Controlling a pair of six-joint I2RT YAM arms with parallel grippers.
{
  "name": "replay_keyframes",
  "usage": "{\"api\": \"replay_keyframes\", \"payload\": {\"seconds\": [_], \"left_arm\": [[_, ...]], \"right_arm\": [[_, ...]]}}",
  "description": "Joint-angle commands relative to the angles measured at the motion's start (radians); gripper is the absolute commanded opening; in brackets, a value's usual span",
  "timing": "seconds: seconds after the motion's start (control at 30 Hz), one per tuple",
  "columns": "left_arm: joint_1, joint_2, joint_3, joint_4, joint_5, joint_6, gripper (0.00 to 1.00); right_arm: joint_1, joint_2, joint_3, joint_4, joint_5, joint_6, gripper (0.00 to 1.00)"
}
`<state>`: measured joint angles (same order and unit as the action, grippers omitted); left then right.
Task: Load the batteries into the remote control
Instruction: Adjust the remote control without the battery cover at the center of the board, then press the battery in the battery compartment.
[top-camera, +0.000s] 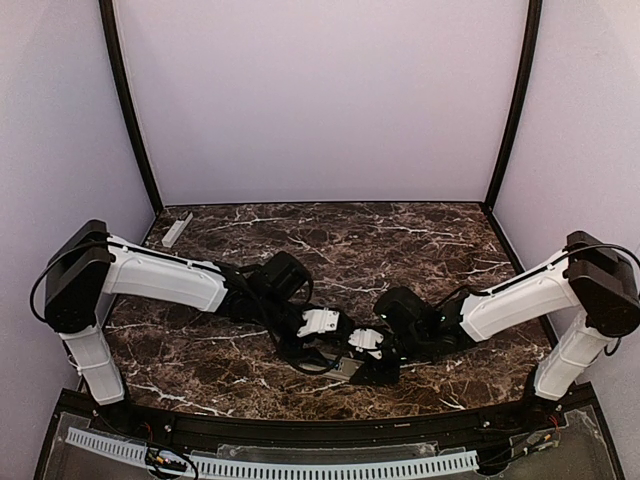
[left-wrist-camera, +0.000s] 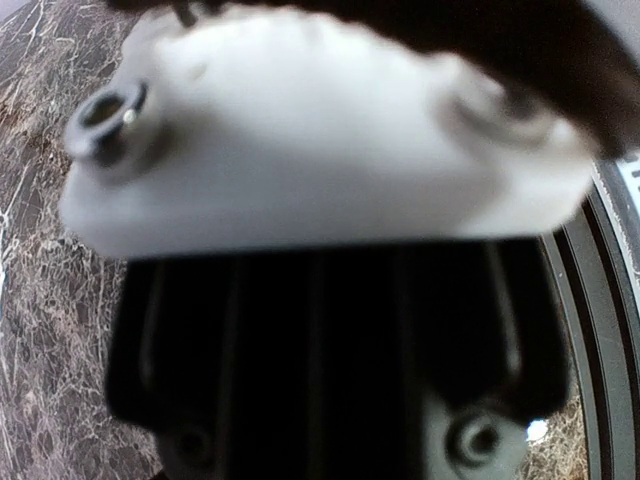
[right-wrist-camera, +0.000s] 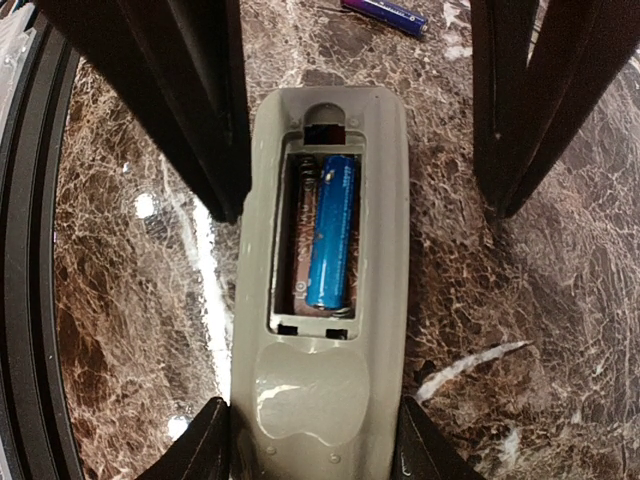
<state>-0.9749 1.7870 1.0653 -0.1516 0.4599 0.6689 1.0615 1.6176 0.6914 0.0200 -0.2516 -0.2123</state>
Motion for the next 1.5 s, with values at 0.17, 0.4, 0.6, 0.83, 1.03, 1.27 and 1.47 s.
{"api": "replay_keyframes", "payload": {"seconds": [0.17,0.4,0.6,0.83,1.03,1.27,1.47], "left_arm": [[-0.008,0.056,0.047,-0.009,0.016,0.022,0.5],[-0.015,0.083,0.056,-0.02,0.01,0.042,0.48],[-0.014,0.04,0.011,0.044,-0.006,0.009,0.51],[0.007,-0.05,-0.039,0.11,0.01,-0.023,0.59],[0.034,-0.082,-0.091,0.148,0.042,-0.054,0.6],[0.051,-0.05,-0.055,0.12,0.042,-0.038,0.6],[0.052,0.023,0.032,0.01,0.039,0.034,0.57]], "right_arm": [[0.01,-0.002,0.008,-0.016,-0.013,-0.012,0.16],[0.01,-0.001,0.006,-0.017,-0.013,-0.007,0.16],[0.01,-0.02,-0.008,-0.004,0.011,0.004,0.33],[0.008,-0.04,-0.016,0.002,0.062,0.02,0.45],[0.005,-0.109,-0.049,0.023,0.089,0.039,0.83],[-0.017,-0.188,-0.079,0.018,0.087,0.101,0.9],[-0.043,-0.27,-0.087,-0.07,0.154,0.247,0.94]]}}
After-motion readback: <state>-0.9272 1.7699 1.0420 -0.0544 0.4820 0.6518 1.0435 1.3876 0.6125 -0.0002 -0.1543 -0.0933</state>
